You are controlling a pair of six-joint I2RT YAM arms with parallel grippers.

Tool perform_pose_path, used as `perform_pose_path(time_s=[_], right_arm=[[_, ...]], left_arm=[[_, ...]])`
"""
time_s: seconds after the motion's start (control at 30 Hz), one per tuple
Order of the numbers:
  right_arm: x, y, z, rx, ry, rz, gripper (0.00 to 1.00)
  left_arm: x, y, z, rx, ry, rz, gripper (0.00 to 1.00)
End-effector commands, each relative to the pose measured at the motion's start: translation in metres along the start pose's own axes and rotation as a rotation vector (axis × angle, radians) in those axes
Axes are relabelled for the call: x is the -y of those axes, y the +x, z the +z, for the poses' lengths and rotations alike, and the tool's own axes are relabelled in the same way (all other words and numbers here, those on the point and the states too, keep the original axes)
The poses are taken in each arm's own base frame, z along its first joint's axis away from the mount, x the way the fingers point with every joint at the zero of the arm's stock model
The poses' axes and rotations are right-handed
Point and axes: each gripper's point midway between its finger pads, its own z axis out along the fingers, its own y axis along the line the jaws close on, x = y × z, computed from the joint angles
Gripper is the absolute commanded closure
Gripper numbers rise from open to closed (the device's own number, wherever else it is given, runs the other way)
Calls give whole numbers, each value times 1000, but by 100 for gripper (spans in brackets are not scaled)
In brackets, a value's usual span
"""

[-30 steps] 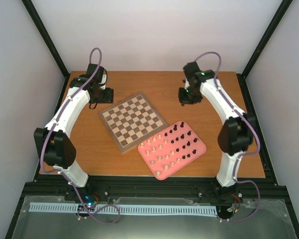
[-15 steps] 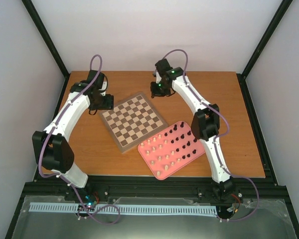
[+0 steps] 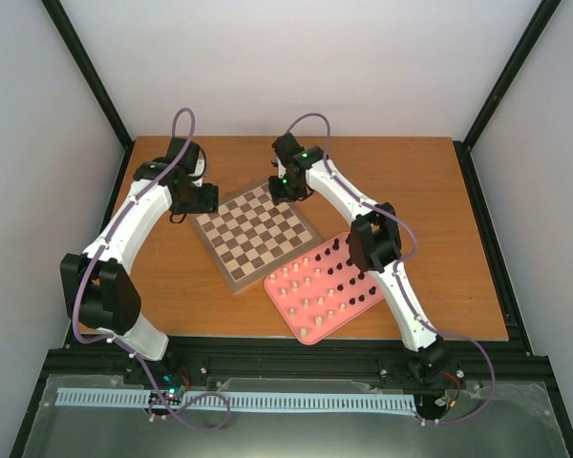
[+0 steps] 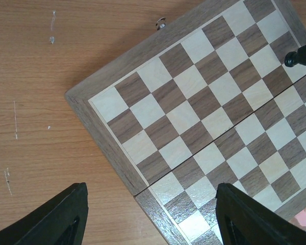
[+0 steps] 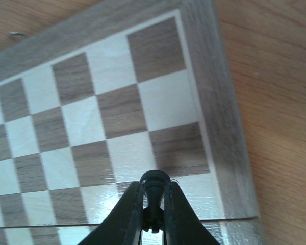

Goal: Set up the chess pieces on the board
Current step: Place the chess piece on the chessboard.

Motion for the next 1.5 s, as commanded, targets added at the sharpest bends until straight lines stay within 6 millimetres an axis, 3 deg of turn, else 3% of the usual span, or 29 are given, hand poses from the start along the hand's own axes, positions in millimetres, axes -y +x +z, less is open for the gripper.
perform_pose_path(time_s=[0.0, 0.27, 0.47, 0.97, 1.1, 1.23, 1.37, 1.47], right_arm=[[6, 3, -3, 7, 103, -18, 97], [21, 25, 3, -69, 190, -23, 97], [21, 24, 6, -63, 195, -28, 97], [11, 14, -4, -33, 153, -78, 67], [1, 6, -20, 2, 126, -103, 59], [-6, -11, -51, 71, 95, -88, 55], [0, -30, -88, 156, 79, -35, 50], [14, -40, -114, 202, 84, 5, 47]], left_arm=[[5, -6, -8, 38, 32, -16, 29], [5, -5, -2, 23, 28, -16, 29], [5, -6, 0, 17, 27, -14, 29], [6, -9, 7, 2, 24, -13, 28], [6, -9, 9, -4, 19, -8, 29], [6, -9, 10, -6, 20, 0, 23], [12, -13, 8, 1, 46, 8, 19], [29, -20, 1, 26, 87, 50, 18]])
